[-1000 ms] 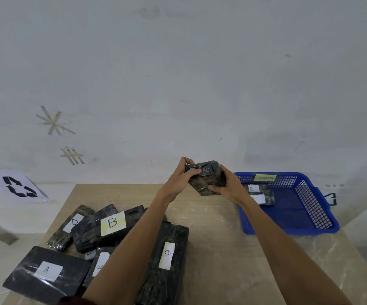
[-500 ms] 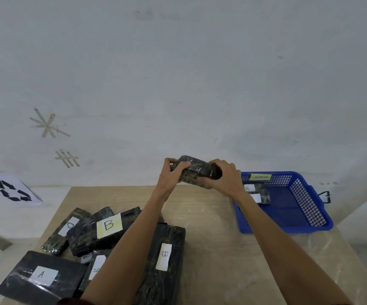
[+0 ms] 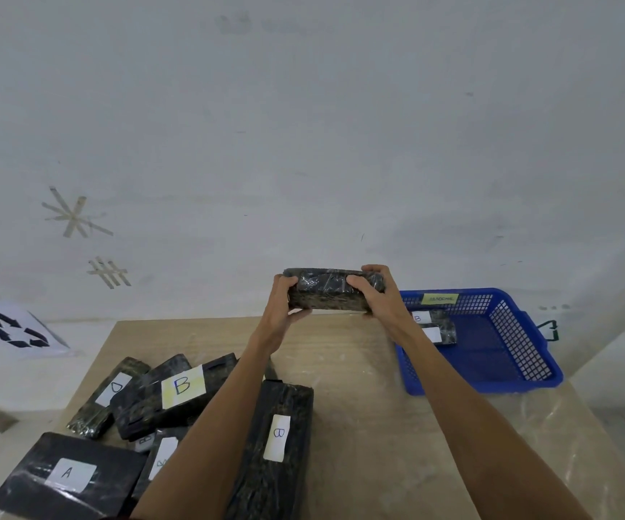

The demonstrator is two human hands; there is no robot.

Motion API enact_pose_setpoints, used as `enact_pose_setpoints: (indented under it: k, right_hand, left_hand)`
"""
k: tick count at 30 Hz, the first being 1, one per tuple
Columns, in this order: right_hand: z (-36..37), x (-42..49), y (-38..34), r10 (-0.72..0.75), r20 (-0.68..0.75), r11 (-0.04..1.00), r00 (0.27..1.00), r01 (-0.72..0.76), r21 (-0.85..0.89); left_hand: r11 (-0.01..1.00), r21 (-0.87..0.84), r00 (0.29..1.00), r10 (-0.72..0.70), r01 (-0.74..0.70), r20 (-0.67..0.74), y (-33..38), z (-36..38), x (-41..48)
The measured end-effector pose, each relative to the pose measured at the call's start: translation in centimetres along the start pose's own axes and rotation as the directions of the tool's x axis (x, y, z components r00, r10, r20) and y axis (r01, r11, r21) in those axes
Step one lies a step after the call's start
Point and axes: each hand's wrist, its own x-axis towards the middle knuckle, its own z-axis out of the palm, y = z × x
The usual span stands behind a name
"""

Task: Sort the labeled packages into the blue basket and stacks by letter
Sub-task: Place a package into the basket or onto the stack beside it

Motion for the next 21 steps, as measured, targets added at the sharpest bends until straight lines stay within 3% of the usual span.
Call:
enact_pose_setpoints:
  k: [3, 7, 11, 16, 21]
  right_hand:
    - [-0.2, 0.4, 0.1, -0.106, -0.038, 0.992, 0.994, 0.103, -0.071]
    - [-0.3, 0.2, -0.2, -0.116, -0.024, 0.988, 0.993, 0.112, -0.11]
    - [-1.1, -0.3, -0.9, -0.105, 0.082, 0.994, 0.991, 0.108, -0.031]
    - [-1.1, -0.3, -1.2, -0.146, 0.047, 0.989, 0.988, 0.144, 0.042]
    - [-0.7, -0.7, -1.8, -0.201, 0.01, 0.976, 0.979, 0.199, 0.092]
  left_hand:
    - [0.996, 0.091, 1.0, -0.023, 0.021, 0.021, 0.0, 0.3, 0.1]
    - [0.994, 0.105, 0.999, 0.027, -0.029, 0.019, -0.4, 0.2, 0.4]
    - [0.994, 0.096, 0.998, 0.057, -0.059, 0.025, -0.7, -0.4, 0.6]
    - [0.99, 0.115, 0.995, 0.071, -0.079, 0.071, -0.4, -0.3, 0.5]
    - [0.999, 0.006, 0.999, -0.045, 0.045, 0.026, 0.0, -0.3, 0.9]
